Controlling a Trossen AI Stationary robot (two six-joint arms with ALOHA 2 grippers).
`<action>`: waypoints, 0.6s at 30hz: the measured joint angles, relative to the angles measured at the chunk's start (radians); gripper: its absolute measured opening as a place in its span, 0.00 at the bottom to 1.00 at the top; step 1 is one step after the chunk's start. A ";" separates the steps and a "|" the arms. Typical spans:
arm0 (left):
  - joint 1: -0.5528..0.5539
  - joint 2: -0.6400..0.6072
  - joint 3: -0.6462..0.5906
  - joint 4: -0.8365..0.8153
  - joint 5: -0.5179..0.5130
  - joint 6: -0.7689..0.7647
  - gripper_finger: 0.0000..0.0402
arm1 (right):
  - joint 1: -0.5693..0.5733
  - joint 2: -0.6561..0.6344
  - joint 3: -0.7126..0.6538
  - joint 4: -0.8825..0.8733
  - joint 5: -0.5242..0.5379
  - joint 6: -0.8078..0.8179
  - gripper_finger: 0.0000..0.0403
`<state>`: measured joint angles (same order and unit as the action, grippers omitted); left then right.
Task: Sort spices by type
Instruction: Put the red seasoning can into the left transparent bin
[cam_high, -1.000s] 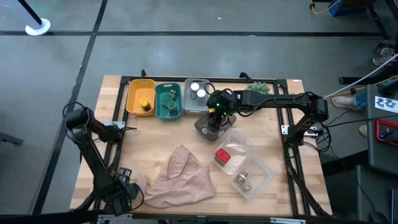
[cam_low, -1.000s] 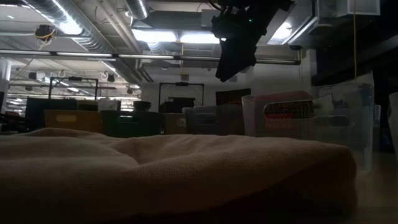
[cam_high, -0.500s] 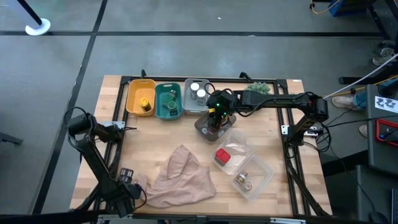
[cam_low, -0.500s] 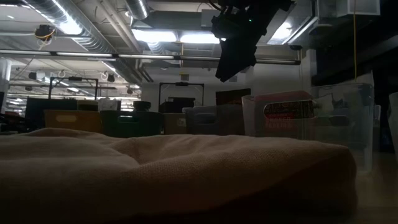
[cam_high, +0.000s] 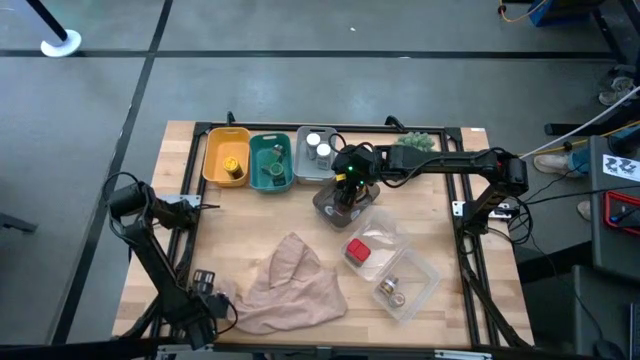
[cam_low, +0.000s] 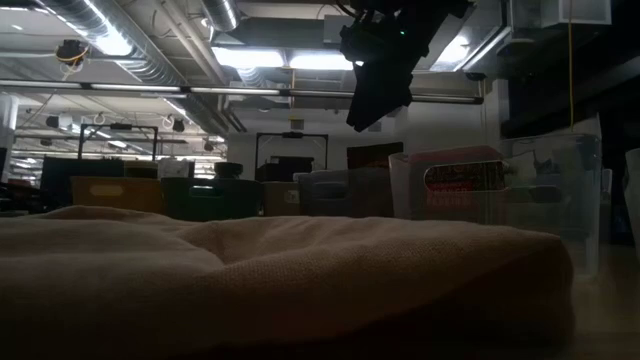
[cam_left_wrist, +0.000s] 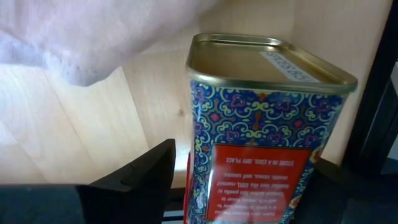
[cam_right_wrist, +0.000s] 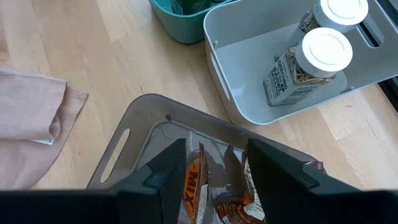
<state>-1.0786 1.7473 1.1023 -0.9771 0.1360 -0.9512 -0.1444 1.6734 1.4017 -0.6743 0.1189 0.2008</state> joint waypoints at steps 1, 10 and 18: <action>0.000 0.000 0.000 0.001 0.001 -0.012 0.63 | 0.000 0.000 0.000 0.000 0.000 0.000 0.43; 0.000 0.000 0.000 0.001 0.001 0.017 0.56 | 0.000 0.000 0.000 0.000 0.000 0.000 0.43; 0.024 0.000 0.001 0.000 0.003 -0.010 0.42 | 0.000 0.000 0.000 0.000 0.000 0.000 0.43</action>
<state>-1.0549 1.7473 1.1030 -0.9771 0.1390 -0.9613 -0.1443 1.6735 1.4017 -0.6743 0.1189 0.2005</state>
